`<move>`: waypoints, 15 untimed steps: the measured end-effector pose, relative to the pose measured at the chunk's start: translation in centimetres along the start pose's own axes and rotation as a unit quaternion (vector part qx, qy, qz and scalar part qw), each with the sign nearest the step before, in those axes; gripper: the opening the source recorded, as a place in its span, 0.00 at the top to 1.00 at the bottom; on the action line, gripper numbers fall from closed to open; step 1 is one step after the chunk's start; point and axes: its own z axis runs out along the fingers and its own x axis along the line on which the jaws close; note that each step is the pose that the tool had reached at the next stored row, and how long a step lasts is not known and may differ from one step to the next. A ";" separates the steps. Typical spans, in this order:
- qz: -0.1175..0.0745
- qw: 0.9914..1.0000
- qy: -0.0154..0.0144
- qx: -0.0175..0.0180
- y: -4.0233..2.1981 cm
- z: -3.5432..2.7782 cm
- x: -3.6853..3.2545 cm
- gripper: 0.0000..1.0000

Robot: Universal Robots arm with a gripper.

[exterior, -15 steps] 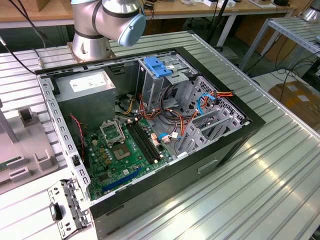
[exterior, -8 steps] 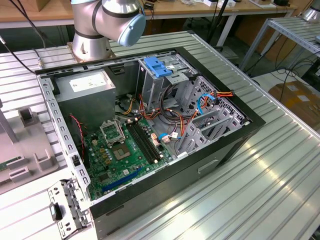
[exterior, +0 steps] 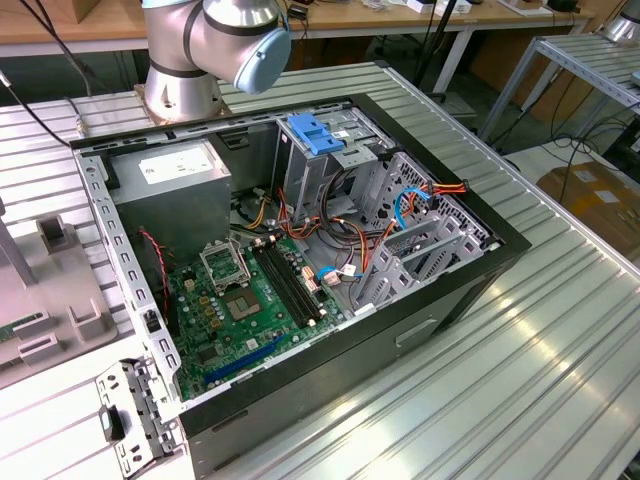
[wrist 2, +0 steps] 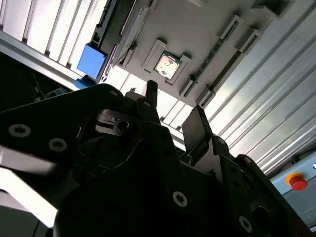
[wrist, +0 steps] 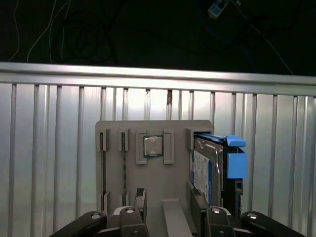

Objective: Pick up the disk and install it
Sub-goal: 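Pick up the disk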

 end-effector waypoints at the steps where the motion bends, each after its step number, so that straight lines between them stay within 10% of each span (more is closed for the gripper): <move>1: 0.000 1.000 0.000 0.000 0.00 0.01 -0.15 0.52; 4: 0.000 1.000 -0.004 0.000 -0.05 0.68 -1.80 0.52; 15: 0.000 1.000 -0.006 0.000 -0.07 1.27 -2.56 0.52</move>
